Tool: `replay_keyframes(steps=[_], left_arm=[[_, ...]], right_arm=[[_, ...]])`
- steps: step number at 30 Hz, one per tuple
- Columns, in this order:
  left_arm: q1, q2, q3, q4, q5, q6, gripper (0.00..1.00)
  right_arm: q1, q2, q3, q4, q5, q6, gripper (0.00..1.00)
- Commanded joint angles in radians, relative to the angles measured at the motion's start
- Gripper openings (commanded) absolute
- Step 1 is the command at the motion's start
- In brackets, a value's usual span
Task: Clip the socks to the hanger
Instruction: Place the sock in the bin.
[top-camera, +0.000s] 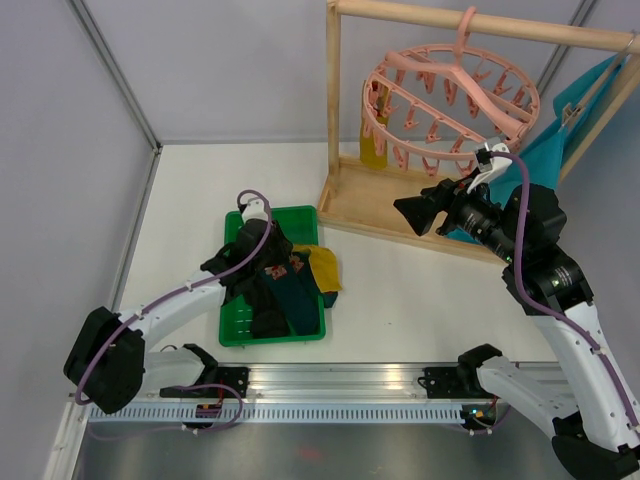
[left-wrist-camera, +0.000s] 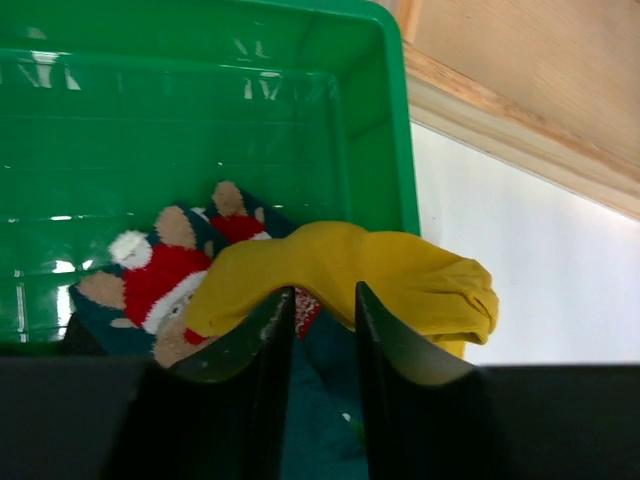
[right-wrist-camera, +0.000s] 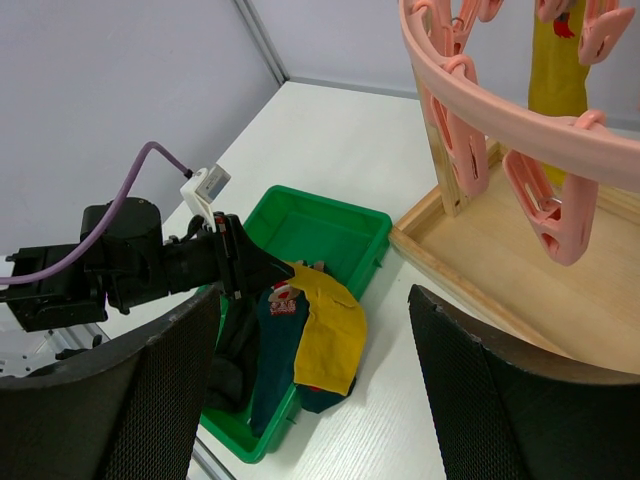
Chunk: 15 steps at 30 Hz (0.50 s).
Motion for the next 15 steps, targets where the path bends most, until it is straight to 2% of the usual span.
replay_keyframes(steps=[1, 3, 7, 15], left_arm=[[0.006, -0.014, -0.013, 0.031, -0.075, -0.026, 0.39], [0.008, -0.017, -0.015, 0.030, -0.076, -0.014, 0.44], [0.006, -0.064, -0.006, 0.027, -0.057, 0.032, 0.46], [0.000, -0.178, 0.138, -0.179, 0.087, 0.233, 0.46]], right_arm=[[0.003, -0.008, 0.011, 0.029, 0.006, -0.010, 0.82], [0.003, -0.008, 0.011, 0.029, 0.004, -0.010, 0.82], [0.003, -0.016, 0.008, 0.021, 0.012, -0.013, 0.82], [0.003, -0.030, -0.006, 0.026, 0.021, -0.008, 0.82]])
